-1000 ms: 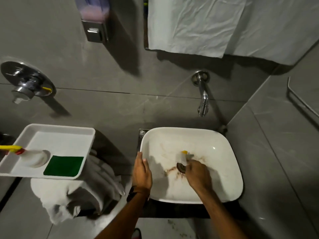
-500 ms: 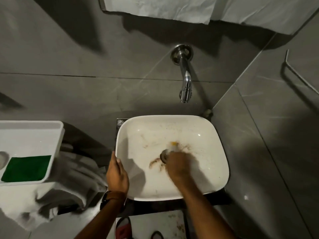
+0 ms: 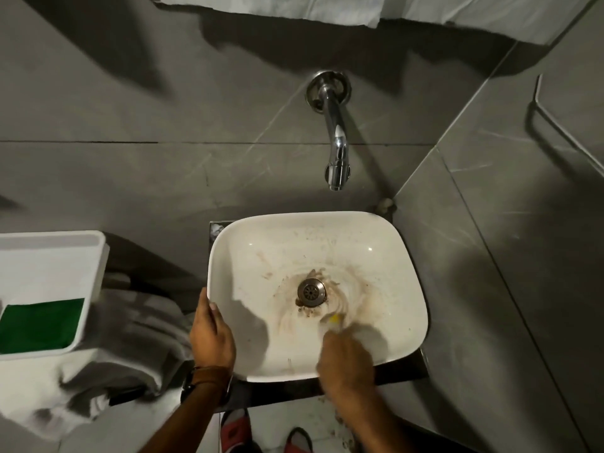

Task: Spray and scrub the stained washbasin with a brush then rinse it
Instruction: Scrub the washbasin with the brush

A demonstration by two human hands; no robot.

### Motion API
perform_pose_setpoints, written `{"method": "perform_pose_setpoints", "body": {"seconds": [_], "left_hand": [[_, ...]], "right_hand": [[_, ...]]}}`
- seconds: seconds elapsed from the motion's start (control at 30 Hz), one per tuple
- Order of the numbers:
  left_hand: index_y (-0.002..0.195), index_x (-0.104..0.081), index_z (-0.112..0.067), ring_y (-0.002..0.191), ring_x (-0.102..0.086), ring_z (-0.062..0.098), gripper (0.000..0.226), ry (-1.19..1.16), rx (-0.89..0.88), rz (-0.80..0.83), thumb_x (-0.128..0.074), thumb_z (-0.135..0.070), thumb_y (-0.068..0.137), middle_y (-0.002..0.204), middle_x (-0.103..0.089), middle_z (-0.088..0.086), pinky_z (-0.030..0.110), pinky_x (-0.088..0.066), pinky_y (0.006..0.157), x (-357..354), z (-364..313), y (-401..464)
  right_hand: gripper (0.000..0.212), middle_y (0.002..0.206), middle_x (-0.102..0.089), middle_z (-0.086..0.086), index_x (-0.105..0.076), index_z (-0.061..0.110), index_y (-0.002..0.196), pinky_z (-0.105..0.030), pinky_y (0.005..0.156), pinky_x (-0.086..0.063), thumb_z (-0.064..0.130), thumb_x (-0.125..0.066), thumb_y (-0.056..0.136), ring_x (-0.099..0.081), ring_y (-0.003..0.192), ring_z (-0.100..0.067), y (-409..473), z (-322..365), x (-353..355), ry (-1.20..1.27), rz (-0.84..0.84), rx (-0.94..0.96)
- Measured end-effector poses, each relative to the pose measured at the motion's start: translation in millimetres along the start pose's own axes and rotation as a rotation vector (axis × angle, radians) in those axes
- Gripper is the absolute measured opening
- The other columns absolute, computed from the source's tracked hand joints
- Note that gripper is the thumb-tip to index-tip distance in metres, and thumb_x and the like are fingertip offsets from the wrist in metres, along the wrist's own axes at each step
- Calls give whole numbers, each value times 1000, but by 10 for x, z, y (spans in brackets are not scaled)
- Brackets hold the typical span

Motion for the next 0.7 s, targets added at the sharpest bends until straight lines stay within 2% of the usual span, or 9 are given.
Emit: {"method": "perform_pose_setpoints", "body": {"seconds": [0.03, 0.13, 0.23, 0.3, 0.4, 0.5, 0.6, 0.7], "left_hand": [[144, -43, -17, 116, -58, 35, 42, 3, 2, 0, -35, -29, 104, 135, -59, 14, 39, -46, 96, 0, -11, -1], [145, -42, -19, 115, -59, 34, 44, 18, 19, 11, -35, -32, 104, 134, -60, 14, 43, -48, 97, -1, -27, -18], [144, -43, -20, 110, -60, 33, 42, 18, 4, -5, -35, -31, 104, 130, -62, 14, 36, -45, 91, 13, -41, -26], [143, -43, -22, 105, -61, 31, 42, 13, 7, 0, -35, -33, 104, 128, -63, 14, 36, -46, 88, 11, -55, -35], [142, -45, -22, 100, -60, 25, 41, 10, 5, -3, -35, -33, 104, 126, -64, 14, 33, -45, 84, 17, -92, -44], [142, -45, -20, 106, -61, 33, 40, 27, 13, -7, -36, -30, 104, 127, -63, 15, 32, -43, 86, 17, -82, -41], [143, -43, -22, 108, -61, 31, 41, 25, 26, 1, -35, -33, 104, 130, -62, 13, 37, -47, 90, 10, -66, -38], [143, -42, -27, 104, -59, 26, 41, -7, 39, 17, -34, -36, 104, 130, -61, 11, 39, -49, 89, 9, -52, -47]], "right_hand": [[23, 114, -73, -8, -69, 16, 109, -38, 81, -57, 12, -50, 96, -70, 100, -27, -139, 172, -61, -6, 37, 73], [20, 113, -74, -11, -71, 11, 107, -38, 81, -57, 8, -55, 94, -71, 100, -30, 90, 442, 41, 99, -65, 150], [23, 112, -74, -10, -69, 12, 118, -35, 83, -58, 13, -54, 100, -70, 103, -27, 494, -39, 323, 99, -50, -29], [23, 113, -73, -10, -67, 14, 118, -36, 81, -57, 13, -54, 98, -71, 102, -28, 300, -383, 294, 67, -98, -109], [16, 94, -75, -12, -71, 12, 97, -36, 67, -59, 11, -72, 81, -73, 82, -30, -195, -59, 13, 95, -42, 21], [20, 105, -75, -13, -71, 10, 104, -36, 78, -56, 6, -57, 91, -71, 98, -30, 31, 358, -56, 162, -45, 131], [25, 111, -74, -10, -71, 13, 112, -36, 82, -56, 11, -50, 98, -70, 104, -28, 490, -146, 142, 105, -116, -53], [22, 110, -75, -7, -71, 14, 109, -35, 80, -57, 18, -54, 96, -71, 100, -27, 466, -851, 129, 59, -239, -279]]}}
Point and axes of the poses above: each hand's wrist, its own y-axis towards the middle knuckle, its own x-axis out of the back of the hand, z = x × y, the point moved 3 cm from there along y, towards the middle knuckle
